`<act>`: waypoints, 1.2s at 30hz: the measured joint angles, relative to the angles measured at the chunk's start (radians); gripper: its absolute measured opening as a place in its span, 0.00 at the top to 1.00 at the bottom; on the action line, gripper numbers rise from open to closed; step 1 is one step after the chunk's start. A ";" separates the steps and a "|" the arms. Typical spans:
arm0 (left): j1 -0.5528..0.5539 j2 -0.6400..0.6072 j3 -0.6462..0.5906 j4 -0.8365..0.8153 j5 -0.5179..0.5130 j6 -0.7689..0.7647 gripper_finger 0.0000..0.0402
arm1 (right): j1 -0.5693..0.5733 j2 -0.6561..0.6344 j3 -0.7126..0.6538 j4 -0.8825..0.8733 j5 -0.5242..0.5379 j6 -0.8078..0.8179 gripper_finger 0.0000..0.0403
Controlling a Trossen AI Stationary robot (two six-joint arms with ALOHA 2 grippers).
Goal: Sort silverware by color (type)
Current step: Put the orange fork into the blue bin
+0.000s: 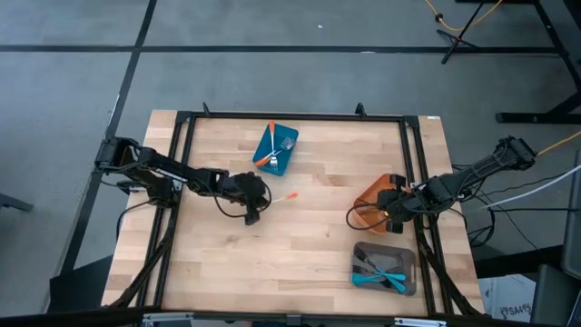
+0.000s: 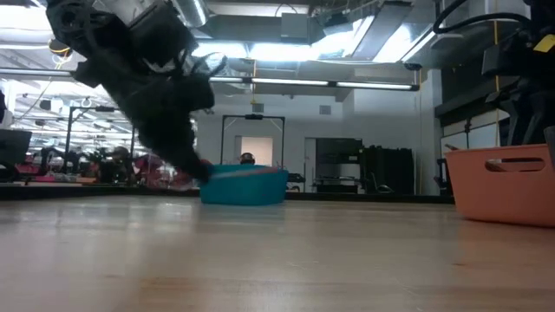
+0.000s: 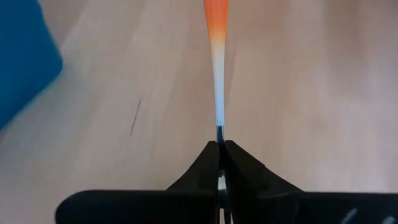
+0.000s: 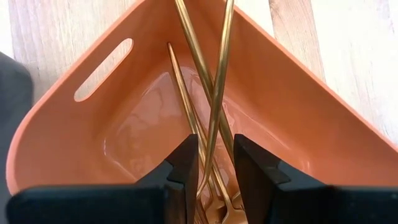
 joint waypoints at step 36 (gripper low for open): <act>0.257 0.098 0.003 0.571 -0.508 -0.417 0.97 | 0.000 0.000 0.000 0.001 0.000 0.000 0.78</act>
